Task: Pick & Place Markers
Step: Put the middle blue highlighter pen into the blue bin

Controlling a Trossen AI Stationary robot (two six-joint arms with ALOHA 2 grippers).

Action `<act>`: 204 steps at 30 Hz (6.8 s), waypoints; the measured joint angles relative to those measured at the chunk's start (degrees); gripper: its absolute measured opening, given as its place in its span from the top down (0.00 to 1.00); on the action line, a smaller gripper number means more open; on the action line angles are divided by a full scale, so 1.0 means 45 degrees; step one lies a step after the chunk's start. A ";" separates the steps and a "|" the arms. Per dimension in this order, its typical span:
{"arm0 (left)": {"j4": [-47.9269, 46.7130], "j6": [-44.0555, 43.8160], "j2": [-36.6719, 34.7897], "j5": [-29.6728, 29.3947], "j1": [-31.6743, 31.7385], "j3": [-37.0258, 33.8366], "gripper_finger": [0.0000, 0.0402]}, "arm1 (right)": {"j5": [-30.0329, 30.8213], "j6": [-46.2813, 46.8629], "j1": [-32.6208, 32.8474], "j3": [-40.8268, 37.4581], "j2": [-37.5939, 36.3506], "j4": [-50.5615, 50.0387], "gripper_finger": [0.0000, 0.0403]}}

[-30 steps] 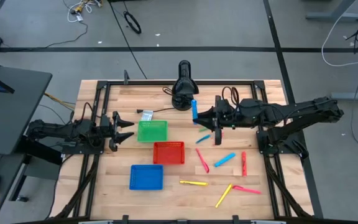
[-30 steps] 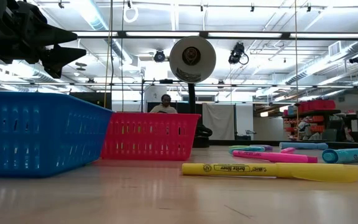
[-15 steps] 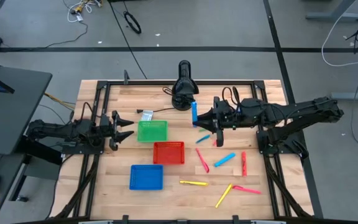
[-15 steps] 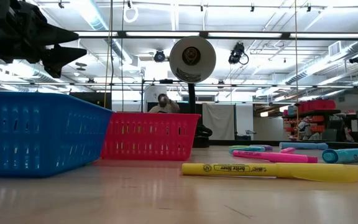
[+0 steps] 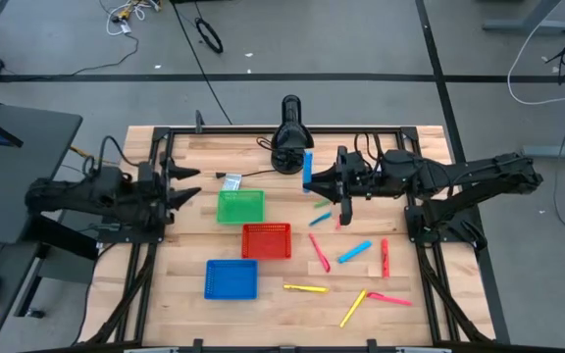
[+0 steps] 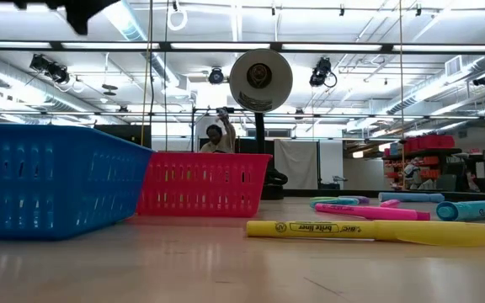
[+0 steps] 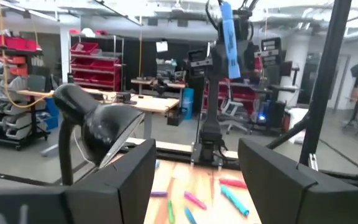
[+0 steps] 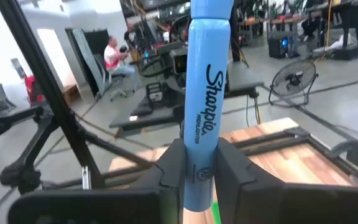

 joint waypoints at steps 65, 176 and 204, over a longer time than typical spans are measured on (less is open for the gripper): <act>-0.2280 0.0798 1.4385 0.1787 0.0238 1.5238 0.61 | -0.0397 -0.2408 0.0158 0.5571 0.2520 -0.3273 0.88; -1.6108 -0.4990 1.8805 0.3111 -0.4375 1.3822 0.83 | 0.0084 -0.3030 -0.0026 0.5561 0.1315 -0.4085 0.42; -1.0308 -0.6133 1.8876 0.3458 -0.4556 0.8730 0.83 | 0.0084 -0.3037 -0.0021 0.5561 0.1322 -0.4347 0.42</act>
